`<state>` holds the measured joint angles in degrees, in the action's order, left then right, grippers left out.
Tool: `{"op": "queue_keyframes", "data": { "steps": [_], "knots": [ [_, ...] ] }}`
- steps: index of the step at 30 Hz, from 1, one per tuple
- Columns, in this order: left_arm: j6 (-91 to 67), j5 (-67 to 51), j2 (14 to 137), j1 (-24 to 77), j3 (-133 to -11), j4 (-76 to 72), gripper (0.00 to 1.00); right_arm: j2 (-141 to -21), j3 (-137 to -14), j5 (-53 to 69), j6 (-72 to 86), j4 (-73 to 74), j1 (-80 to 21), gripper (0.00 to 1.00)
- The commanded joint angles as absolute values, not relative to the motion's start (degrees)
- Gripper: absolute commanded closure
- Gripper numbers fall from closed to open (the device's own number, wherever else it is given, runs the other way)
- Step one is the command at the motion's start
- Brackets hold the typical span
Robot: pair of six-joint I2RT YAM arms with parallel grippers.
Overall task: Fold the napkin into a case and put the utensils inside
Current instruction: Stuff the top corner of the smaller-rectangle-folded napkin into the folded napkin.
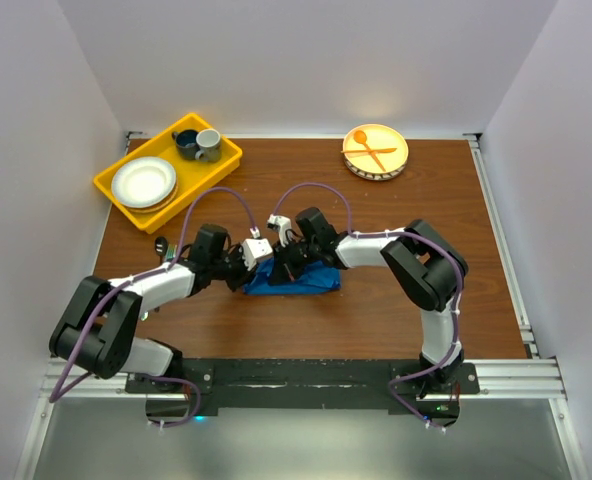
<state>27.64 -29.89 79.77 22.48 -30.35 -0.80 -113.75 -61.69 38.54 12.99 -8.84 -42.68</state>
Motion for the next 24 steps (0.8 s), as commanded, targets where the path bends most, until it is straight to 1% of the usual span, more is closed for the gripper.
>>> {"op": "queue_keyframes", "data": {
  "steps": [1,2,3,11,17,24],
  "knots": [
    [29.5,-27.4,79.6,22.8,-31.7,-2.4,0.9,-113.6,-63.2,39.9,14.2,-8.4,-42.3,1.0],
    [29.5,-27.2,79.5,22.8,-31.7,-2.3,0.94,-113.7,-63.9,40.3,14.6,-7.2,-42.2,1.0],
    [29.2,-27.2,79.4,22.8,-31.6,-2.3,1.0,-113.9,-64.2,40.6,15.0,-6.6,-41.8,1.0],
    [26.0,-27.0,78.8,22.6,-30.5,-5.0,1.0,-117.1,-66.6,45.4,22.1,-2.6,-40.4,1.0],
    [22.6,-26.2,75.9,21.9,-29.3,-8.3,1.0,-118.2,-67.5,45.4,24.9,-0.4,-40.4,1.0],
    [20.7,-28.1,74.4,21.2,-29.7,-8.6,1.0,-119.4,-69.3,44.6,26.1,2.4,-40.5,1.0]
  ]
}}
